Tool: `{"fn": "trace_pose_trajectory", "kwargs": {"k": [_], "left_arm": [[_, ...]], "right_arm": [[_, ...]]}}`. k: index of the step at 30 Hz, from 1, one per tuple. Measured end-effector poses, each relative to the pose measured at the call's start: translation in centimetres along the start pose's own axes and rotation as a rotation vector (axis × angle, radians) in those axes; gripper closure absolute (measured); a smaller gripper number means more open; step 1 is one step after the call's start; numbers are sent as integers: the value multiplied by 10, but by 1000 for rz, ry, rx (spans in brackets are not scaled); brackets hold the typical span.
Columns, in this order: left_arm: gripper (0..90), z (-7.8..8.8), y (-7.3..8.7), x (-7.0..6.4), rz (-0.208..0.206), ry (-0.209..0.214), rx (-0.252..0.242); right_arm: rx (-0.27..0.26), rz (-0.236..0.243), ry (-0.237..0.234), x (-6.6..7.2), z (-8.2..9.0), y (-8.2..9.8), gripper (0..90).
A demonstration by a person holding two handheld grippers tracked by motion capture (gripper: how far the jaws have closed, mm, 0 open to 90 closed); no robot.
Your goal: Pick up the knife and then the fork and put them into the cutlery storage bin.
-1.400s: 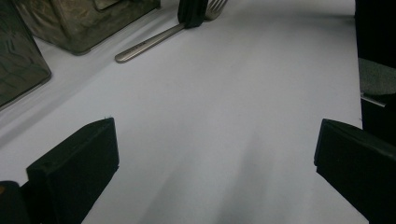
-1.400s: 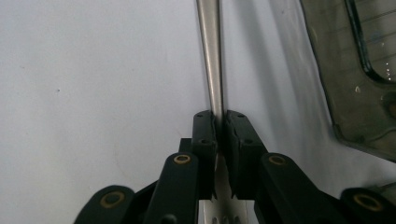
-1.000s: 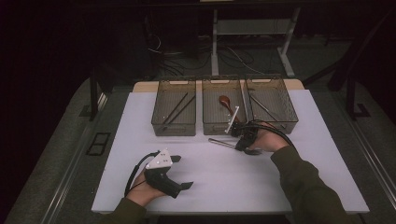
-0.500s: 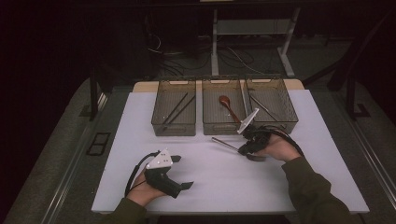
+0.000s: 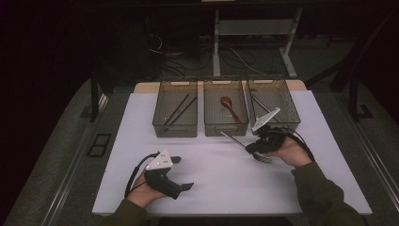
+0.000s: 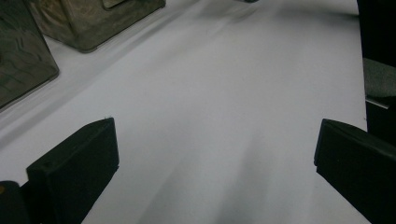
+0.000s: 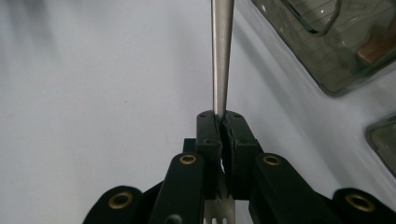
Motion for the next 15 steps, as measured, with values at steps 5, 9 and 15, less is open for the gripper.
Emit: {"fn": "trace_pose_trajectory", "kwargs": {"k": [5,9,15], "left_arm": [[0,0,0,0,0,0,3],[0,0,1,1,-2,-1,1],[0,0,1,2,-1,-4,-2]], "right_arm": [[-61,-29,9,-1,15,0,859],[-124,-59,22,-7,30,-1,859],[-187,-99,53,-13,43,-2,859]]}}
Point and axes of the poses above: each handheld gripper's, and its own axes: z roughly backward along the jaws, y roughly out of its underside, x roughly to its left, the point moved 5 cm from there along -z, roughly forward along the jaws, and after that the axes turned 7 degrees about -z, right-handed, at the moved point
